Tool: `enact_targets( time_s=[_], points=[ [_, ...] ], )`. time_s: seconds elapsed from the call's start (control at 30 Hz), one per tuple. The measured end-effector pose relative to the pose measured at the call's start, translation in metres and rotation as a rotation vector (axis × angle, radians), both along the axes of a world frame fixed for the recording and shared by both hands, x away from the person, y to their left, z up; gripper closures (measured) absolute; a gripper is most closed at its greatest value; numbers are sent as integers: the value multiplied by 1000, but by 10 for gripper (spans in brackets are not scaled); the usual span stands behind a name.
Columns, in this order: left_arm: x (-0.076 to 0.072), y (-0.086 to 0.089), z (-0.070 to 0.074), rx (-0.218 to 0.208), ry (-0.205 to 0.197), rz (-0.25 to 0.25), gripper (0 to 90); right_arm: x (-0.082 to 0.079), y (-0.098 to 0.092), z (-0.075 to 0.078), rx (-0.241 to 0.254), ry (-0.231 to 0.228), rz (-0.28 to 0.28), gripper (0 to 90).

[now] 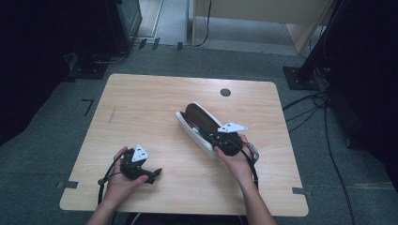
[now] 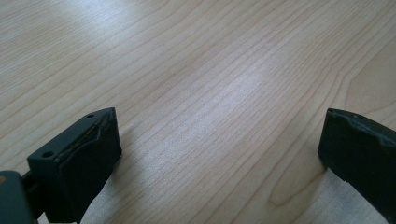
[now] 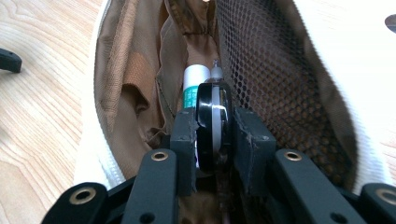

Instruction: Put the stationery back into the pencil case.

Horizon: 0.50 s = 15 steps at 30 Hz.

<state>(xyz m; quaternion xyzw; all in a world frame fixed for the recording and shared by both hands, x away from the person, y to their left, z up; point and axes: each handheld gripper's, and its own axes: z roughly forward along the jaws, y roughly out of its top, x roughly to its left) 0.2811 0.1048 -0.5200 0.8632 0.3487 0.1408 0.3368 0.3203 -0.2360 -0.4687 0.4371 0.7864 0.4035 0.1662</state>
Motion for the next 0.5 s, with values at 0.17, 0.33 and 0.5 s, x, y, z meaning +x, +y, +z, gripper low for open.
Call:
enact_targets(
  time_s=[0.17, 0.33, 0.5],
  points=[
    [0, 0, 0, 0, 0, -1, 0, -2, -3, 3, 9, -20, -7, 698],
    [0, 0, 0, 0, 0, -2, 0, -6, -8, 13, 26, -60, -23, 680],
    [0, 0, 0, 0, -1, -2, 0, -12, -13, 27, 49, -103, -19, 659]
  ],
)
